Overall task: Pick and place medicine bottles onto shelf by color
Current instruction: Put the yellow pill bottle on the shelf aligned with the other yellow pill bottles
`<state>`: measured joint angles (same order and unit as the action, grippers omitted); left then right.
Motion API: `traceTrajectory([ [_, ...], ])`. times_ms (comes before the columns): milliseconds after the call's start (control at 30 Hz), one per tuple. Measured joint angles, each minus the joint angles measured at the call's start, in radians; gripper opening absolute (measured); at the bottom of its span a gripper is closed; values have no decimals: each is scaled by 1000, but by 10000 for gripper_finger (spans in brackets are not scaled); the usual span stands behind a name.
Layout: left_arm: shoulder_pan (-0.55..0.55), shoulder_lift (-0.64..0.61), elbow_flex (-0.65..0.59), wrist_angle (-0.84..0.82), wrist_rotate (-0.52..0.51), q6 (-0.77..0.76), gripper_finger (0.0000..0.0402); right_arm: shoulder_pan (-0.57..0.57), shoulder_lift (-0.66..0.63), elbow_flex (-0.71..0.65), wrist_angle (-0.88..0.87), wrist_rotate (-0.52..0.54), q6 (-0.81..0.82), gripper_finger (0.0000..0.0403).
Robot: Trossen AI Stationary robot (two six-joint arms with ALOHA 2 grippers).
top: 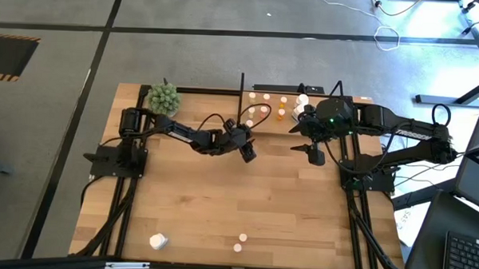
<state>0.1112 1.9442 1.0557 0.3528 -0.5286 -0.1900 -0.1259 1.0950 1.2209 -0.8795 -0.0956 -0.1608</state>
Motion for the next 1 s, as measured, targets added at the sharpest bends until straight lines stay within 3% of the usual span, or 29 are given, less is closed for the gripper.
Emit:
traceTrajectory([
  [1000, 29, 0, 0, 0, -4, 43, 164, 0, 0, 0, 0, -1, 0, 273],
])
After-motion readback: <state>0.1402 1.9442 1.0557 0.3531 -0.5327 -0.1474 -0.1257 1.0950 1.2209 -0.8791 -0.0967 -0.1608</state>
